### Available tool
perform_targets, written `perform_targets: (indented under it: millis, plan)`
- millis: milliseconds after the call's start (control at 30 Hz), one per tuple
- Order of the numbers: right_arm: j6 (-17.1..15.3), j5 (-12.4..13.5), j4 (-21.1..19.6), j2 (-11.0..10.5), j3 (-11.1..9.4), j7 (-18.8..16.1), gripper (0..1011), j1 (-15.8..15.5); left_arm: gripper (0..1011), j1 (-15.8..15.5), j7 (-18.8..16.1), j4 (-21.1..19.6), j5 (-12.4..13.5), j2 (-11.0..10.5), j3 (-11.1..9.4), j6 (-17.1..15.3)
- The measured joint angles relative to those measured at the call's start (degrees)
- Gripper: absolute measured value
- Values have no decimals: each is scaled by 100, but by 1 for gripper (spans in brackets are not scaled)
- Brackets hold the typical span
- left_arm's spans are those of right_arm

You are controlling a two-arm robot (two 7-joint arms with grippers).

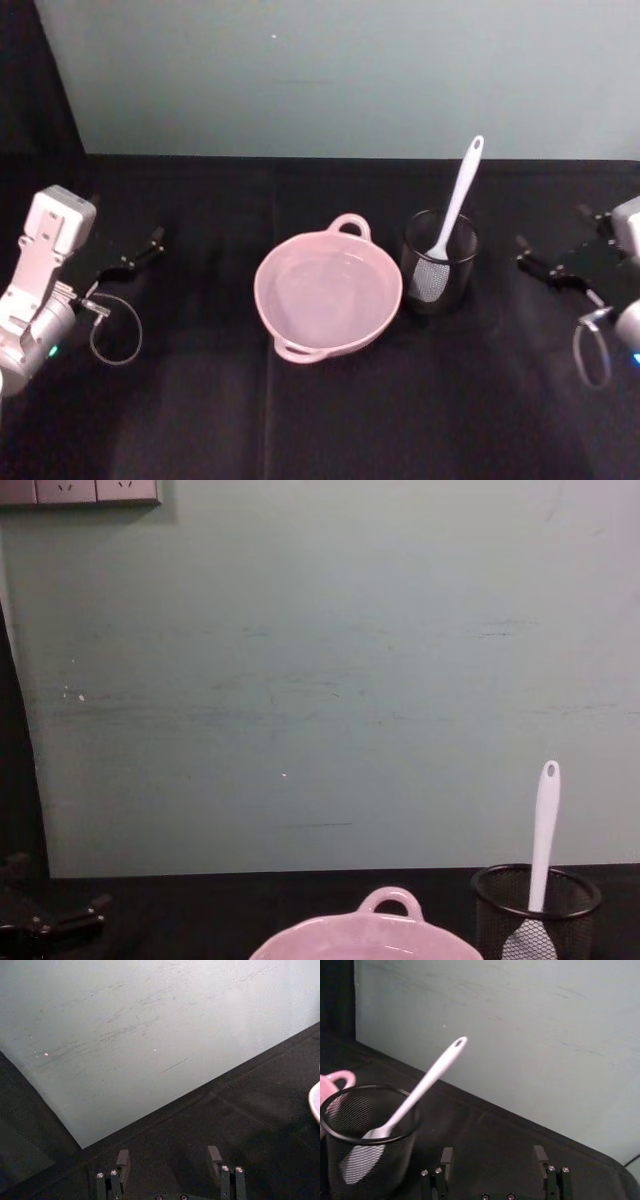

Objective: Use the one hand to pick up the spoon and stir the clear water in the bowl.

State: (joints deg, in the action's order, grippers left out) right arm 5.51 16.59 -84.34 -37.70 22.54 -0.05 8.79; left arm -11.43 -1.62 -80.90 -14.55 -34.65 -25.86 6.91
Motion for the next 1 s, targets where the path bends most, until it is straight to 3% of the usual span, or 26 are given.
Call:
perform_targets:
  millis: [133, 233, 367, 467, 533, 600, 700, 767, 1000]
  plan:
    - [-100, 420, -276, -177, -347, -221, 1002, -245, 1011, 0, 0, 0, 0, 0, 0, 0]
    - [-276, 1126, -526, -234, -736, -584, 1002, -448, 1011, 0, 0, 0, 0, 0, 0, 0]
    - [-537, 1766, -673, -178, -1010, -919, 1002, -505, 1011, 0, 0, 0, 0, 0, 0, 0]
    - [-1122, 2728, -715, 11, -1303, -1412, 1002, -428, 1011, 0, 0, 0, 0, 0, 0, 0]
    - [-1373, 3046, -691, 100, -1376, -1572, 1002, -344, 1011, 0, 0, 0, 0, 0, 0, 0]
    - [-1698, 3448, -598, 198, -1406, -1736, 1002, -180, 1011, 0, 0, 0, 0, 0, 0, 0]
    - [-1970, 3743, -468, 269, -1376, -1839, 1003, 17, 1011, 0, 0, 0, 0, 0, 0, 0]
    - [-2283, 4025, -223, 370, -1267, -1937, 1003, 308, 1011, 0, 0, 0, 0, 0, 0, 0]
    - [-2568, 4175, 375, 556, -869, -2150, 1002, 922, 1011, 0, 0, 0, 0, 0, 0, 0]
